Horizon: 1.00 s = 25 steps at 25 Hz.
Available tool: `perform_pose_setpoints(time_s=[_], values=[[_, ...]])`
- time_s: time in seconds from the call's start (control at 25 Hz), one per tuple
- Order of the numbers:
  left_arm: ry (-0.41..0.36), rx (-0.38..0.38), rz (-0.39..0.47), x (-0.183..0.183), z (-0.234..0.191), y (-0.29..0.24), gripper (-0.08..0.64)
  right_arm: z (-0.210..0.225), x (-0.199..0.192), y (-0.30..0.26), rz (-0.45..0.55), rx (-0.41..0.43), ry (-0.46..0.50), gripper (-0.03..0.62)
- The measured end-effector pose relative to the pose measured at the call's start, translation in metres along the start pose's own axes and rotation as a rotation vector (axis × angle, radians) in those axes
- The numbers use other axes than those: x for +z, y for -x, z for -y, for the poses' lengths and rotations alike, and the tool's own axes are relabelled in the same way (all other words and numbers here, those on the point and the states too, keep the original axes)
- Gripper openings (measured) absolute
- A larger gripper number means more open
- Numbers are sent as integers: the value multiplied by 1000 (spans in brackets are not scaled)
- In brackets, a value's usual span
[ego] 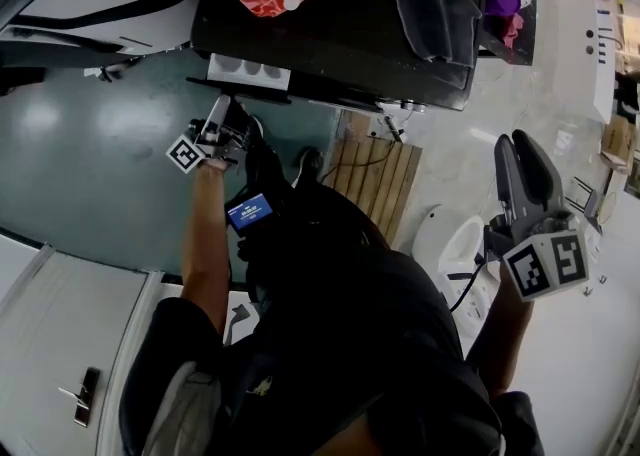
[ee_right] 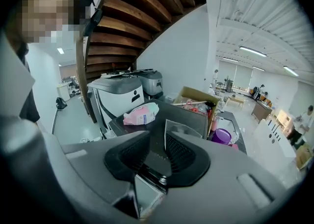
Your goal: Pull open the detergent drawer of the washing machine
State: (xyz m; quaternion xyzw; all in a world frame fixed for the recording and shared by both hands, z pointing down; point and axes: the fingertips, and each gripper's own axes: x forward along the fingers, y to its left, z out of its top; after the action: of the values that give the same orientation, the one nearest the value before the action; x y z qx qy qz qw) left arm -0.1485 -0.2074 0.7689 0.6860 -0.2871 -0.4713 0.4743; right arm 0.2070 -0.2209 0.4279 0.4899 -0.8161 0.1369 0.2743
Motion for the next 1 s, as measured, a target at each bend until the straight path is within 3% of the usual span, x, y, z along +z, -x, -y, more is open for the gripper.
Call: perform_pose_setpoints(time_s=[0.24,0.72,0.84,1.0], values=[[2,6,-18,-21,40,58,357,-6,4,-13,4,51,0,81],[-10,-45,-3,-29,43,71,357,-24,1,-6,21,99,38,81],[-10,-14,-26,-30,39,70,357,-24,1,0,36,104,38,81],[-62,75,-118,-37,32,72,363,-27,5,11,68,113,37,81]])
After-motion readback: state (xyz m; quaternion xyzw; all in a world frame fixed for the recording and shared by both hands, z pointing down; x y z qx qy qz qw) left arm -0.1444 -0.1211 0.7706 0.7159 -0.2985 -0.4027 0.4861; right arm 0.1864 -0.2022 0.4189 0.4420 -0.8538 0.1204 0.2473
